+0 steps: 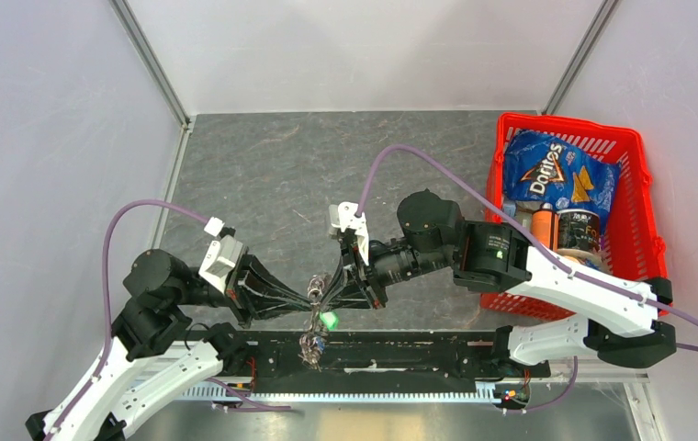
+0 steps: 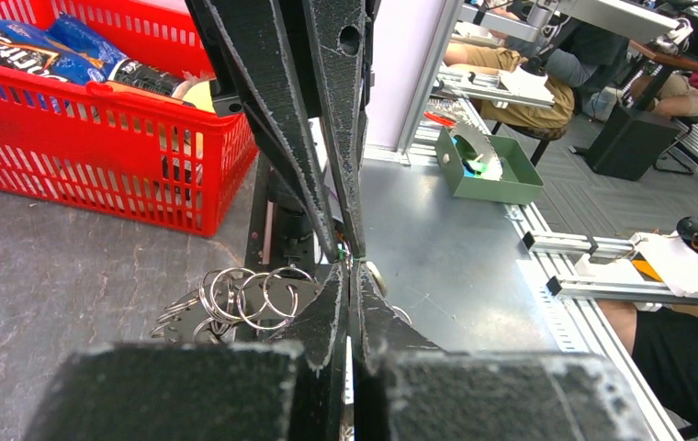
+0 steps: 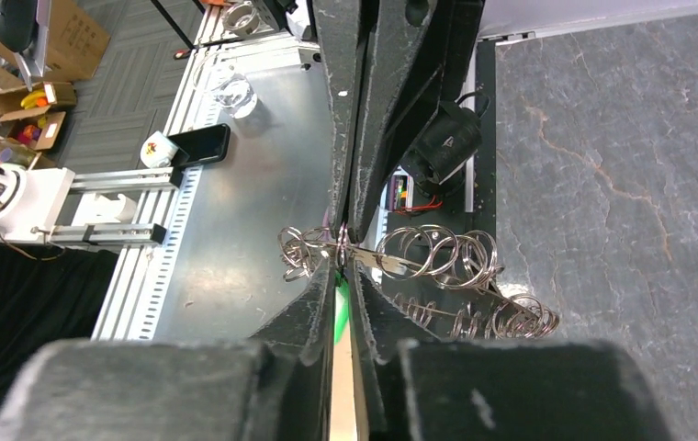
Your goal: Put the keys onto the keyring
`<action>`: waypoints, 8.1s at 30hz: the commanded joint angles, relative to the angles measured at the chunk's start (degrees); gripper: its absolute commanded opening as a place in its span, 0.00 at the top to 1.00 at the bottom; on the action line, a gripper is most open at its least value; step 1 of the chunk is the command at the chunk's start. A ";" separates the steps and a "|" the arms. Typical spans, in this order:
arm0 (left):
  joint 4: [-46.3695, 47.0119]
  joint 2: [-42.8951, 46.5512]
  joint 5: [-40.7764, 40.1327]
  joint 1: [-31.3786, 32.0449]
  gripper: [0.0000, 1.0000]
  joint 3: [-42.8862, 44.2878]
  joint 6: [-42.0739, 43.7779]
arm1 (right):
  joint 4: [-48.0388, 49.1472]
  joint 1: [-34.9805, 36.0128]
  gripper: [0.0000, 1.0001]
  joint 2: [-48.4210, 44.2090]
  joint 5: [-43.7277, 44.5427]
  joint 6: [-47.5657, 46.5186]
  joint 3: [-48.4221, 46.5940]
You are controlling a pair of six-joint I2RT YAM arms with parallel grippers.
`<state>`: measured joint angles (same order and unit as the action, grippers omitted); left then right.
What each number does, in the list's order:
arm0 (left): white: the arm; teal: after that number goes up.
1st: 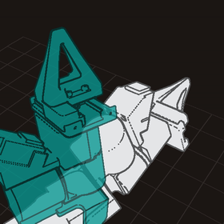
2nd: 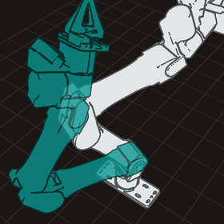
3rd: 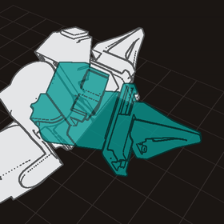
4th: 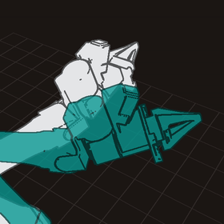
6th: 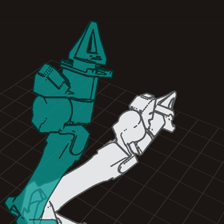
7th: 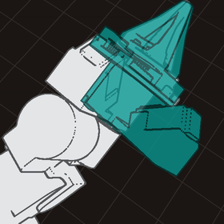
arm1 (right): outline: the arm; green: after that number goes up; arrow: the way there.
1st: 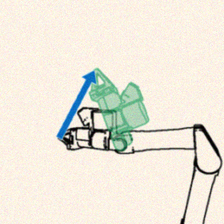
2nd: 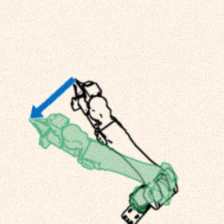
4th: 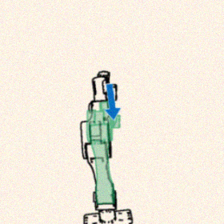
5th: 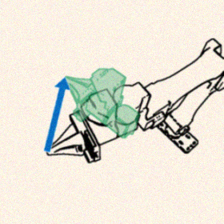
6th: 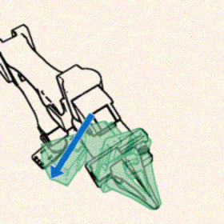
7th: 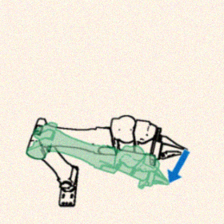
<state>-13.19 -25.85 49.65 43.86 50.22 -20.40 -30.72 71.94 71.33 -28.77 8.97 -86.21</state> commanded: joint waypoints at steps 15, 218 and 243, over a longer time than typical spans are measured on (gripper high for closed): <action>5.29 1.93 -3.56 0.08 0.98 0.01 -1.71 | 5.71 0.13 1.00 -2.88 -2.05 1.16 3.51; 23.28 -0.43 -7.89 0.11 0.98 -3.25 -9.69 | 3.48 1.09 1.00 -3.19 1.25 0.29 0.09; 39.00 0.08 -17.45 0.09 0.98 -8.04 -19.77 | 15.07 1.04 0.90 -9.07 9.04 3.06 9.24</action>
<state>16.25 -26.55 38.87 44.12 41.45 -36.86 -19.22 72.53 64.47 -20.18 10.59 -79.68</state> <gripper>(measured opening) 0.022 0.050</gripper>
